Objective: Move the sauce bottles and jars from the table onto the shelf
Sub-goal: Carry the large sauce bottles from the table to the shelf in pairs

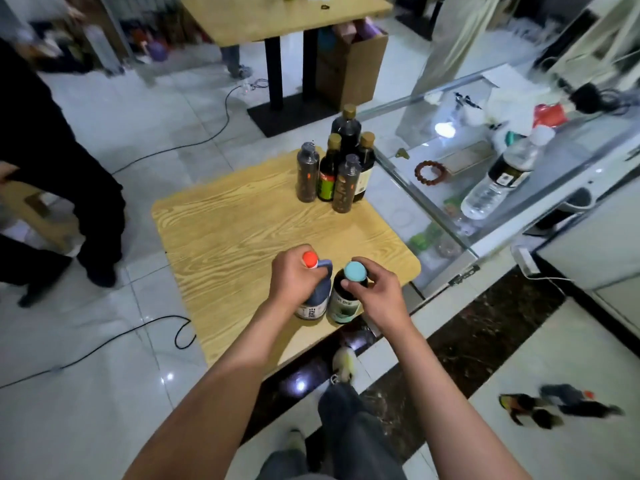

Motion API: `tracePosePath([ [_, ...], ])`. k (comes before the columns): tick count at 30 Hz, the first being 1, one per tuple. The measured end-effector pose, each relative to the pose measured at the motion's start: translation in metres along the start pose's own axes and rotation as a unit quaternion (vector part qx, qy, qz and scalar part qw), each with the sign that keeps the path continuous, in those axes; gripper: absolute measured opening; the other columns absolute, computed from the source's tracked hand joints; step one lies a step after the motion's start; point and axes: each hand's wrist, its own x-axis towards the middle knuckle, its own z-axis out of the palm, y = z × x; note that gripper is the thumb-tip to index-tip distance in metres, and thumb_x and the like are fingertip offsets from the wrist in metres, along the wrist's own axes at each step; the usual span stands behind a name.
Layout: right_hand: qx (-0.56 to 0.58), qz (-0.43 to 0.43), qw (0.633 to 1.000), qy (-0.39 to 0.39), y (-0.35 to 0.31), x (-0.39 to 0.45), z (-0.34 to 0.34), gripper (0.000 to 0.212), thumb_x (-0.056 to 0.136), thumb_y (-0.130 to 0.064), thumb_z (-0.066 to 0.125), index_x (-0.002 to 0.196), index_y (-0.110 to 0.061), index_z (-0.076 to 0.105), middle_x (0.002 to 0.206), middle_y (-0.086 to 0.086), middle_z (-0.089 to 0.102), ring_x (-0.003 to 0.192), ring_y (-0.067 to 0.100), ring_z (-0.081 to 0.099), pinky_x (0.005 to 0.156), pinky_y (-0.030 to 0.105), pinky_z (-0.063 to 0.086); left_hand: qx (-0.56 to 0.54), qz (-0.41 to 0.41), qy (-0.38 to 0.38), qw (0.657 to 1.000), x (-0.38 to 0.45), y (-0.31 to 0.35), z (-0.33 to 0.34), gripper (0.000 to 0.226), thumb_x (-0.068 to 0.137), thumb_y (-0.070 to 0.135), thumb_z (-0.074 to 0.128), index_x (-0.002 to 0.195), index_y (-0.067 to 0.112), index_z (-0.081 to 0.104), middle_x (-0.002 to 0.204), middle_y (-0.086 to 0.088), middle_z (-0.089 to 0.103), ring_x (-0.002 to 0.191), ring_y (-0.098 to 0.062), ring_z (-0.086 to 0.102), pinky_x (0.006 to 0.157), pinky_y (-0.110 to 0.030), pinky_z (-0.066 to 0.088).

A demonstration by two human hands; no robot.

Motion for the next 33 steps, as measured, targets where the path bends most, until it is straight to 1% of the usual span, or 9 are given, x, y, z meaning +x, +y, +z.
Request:
tracePosePath([
  [3, 0.036, -0.007, 0.998, 0.044, -0.010, -0.038, -0.038, 0.051, 0.078, -0.002, 0.080, 0.125, -0.007, 0.063, 0.119, 0.002, 0.068, 0.107, 0.006, 0.062, 0.095, 0.017, 0.049, -0.016, 0.036, -0.032, 0.999, -0.028, 0.035, 0.006, 0.021, 0.061, 0.021, 0.074, 0.063, 0.009, 0.056, 0.053, -0.002, 0.052, 0.053, -0.013, 0.042, 0.051, -0.035, 0.038],
  [7, 0.059, -0.043, 0.993, 0.091, -0.027, -0.085, -0.097, 0.055, 0.079, 0.001, 0.078, 0.129, -0.010, 0.061, 0.113, -0.011, 0.066, 0.094, -0.012, 0.062, 0.085, 0.009, 0.046, -0.011, 0.102, -0.073, 0.992, -0.061, 0.098, 0.027, 0.023, 0.061, 0.024, 0.073, 0.063, 0.008, 0.056, 0.054, -0.007, 0.052, 0.054, -0.021, 0.044, 0.052, -0.039, 0.040],
  [9, 0.071, -0.058, 0.987, 0.130, -0.030, -0.108, -0.134, 0.055, 0.079, 0.001, 0.078, 0.129, -0.011, 0.061, 0.115, -0.006, 0.068, 0.098, -0.006, 0.063, 0.089, 0.013, 0.047, -0.009, 0.136, -0.100, 0.986, -0.078, 0.134, 0.043, 0.024, 0.058, 0.028, 0.069, 0.062, 0.008, 0.056, 0.055, -0.008, 0.052, 0.056, -0.026, 0.048, 0.052, -0.039, 0.040],
  [12, 0.095, -0.087, 0.974, 0.189, -0.027, -0.140, -0.191, 0.050, 0.079, 0.004, 0.076, 0.125, -0.011, 0.063, 0.116, 0.000, 0.069, 0.106, 0.006, 0.065, 0.089, 0.015, 0.049, -0.015, 0.182, -0.131, 0.974, -0.102, 0.187, 0.073, 0.025, 0.058, 0.026, 0.074, 0.059, 0.011, 0.054, 0.053, -0.004, 0.049, 0.053, -0.019, 0.044, 0.051, -0.034, 0.036],
  [17, 0.120, -0.127, 0.946, 0.274, -0.021, -0.207, -0.289, 0.041, 0.080, 0.001, 0.076, 0.113, -0.022, 0.066, 0.108, -0.004, 0.071, 0.102, 0.006, 0.066, 0.090, 0.019, 0.051, -0.005, 0.257, -0.164, 0.953, -0.165, 0.286, 0.135, 0.019, 0.062, 0.026, 0.079, 0.067, 0.014, 0.065, 0.060, -0.004, 0.062, 0.059, -0.022, 0.055, 0.054, -0.033, 0.044],
  [19, 0.127, -0.141, 0.934, 0.305, -0.018, -0.237, -0.334, 0.042, 0.081, 0.000, 0.076, 0.112, -0.027, 0.066, 0.109, -0.004, 0.072, 0.102, 0.008, 0.067, 0.091, 0.021, 0.051, -0.015, 0.284, -0.185, 0.941, -0.197, 0.329, 0.162, 0.019, 0.063, 0.023, 0.080, 0.068, 0.012, 0.065, 0.063, -0.006, 0.063, 0.063, -0.025, 0.059, 0.055, -0.036, 0.047],
  [22, 0.120, -0.158, 0.918, 0.342, -0.016, -0.283, -0.398, 0.042, 0.083, 0.001, 0.074, 0.120, -0.017, 0.065, 0.113, 0.006, 0.071, 0.101, 0.010, 0.067, 0.090, 0.022, 0.050, -0.043, 0.341, -0.208, 0.916, -0.244, 0.387, 0.202, 0.018, 0.062, 0.022, 0.081, 0.067, 0.014, 0.066, 0.065, -0.003, 0.065, 0.065, -0.023, 0.061, 0.056, -0.033, 0.047],
  [28, 0.084, -0.194, 0.880, 0.426, -0.009, -0.380, -0.519, 0.043, 0.085, 0.001, 0.072, 0.123, -0.015, 0.061, 0.106, -0.005, 0.071, 0.093, -0.003, 0.065, 0.085, 0.014, 0.049, -0.141, 0.433, -0.237, 0.858, -0.355, 0.497, 0.277, 0.019, 0.062, 0.015, 0.081, 0.068, 0.022, 0.065, 0.064, 0.012, 0.063, 0.059, 0.001, 0.054, 0.056, -0.011, 0.039],
  [33, 0.045, -0.195, 0.842, 0.502, 0.000, -0.449, -0.596, 0.040, 0.086, -0.002, 0.071, 0.125, -0.010, 0.062, 0.104, 0.002, 0.072, 0.095, 0.004, 0.067, 0.086, 0.021, 0.053, -0.210, 0.467, -0.280, 0.812, -0.431, 0.563, 0.329, 0.019, 0.062, 0.011, 0.078, 0.076, 0.018, 0.067, 0.073, 0.007, 0.067, 0.070, -0.008, 0.061, 0.064, -0.025, 0.049],
])
